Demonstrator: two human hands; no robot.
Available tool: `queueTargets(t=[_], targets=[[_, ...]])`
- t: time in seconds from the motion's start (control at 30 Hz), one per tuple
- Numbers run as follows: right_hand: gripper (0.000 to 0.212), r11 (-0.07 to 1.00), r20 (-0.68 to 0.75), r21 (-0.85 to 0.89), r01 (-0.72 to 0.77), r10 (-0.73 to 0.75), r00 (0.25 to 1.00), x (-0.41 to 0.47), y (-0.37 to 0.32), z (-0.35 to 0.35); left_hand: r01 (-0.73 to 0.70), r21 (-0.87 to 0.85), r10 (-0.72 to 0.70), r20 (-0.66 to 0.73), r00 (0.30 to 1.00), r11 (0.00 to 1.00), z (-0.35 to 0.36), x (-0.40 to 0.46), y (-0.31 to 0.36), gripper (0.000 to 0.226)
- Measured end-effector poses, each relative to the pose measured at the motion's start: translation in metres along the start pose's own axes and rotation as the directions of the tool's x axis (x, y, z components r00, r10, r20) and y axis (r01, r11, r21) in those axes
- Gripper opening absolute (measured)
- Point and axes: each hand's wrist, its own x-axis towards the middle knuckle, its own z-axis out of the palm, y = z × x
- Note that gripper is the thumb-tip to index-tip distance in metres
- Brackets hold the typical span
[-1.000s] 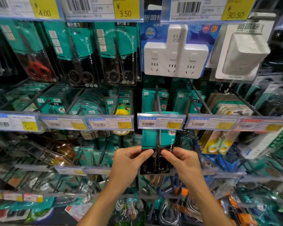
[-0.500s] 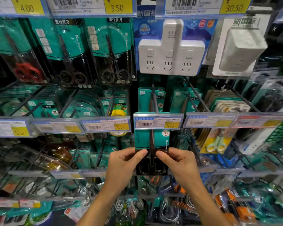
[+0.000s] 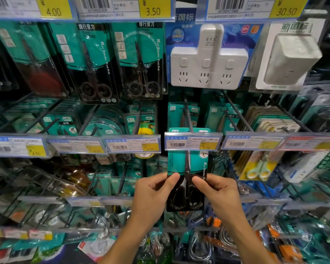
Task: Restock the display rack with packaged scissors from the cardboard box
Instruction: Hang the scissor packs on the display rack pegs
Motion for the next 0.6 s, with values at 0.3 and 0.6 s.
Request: queueTargets(t=[0.3, 0.6], targets=[[0.013, 0.997, -0.051, -0.074, -0.031, 0.028, 0.998, 0.019, 0.010, -0.004, 0.065, 0.017, -0.064, -0.038, 0.997, 0.998, 0.006, 0.025, -0.015, 0.018], [0.018, 0.997, -0.104, -0.064, -0.041, 0.034, 0.994, 0.062, 0.027, -0.002, 0.224, 0.034, -0.213, -0.198, 0.957, 0.974, 0.016, 0.071, -0.038, 0.019]])
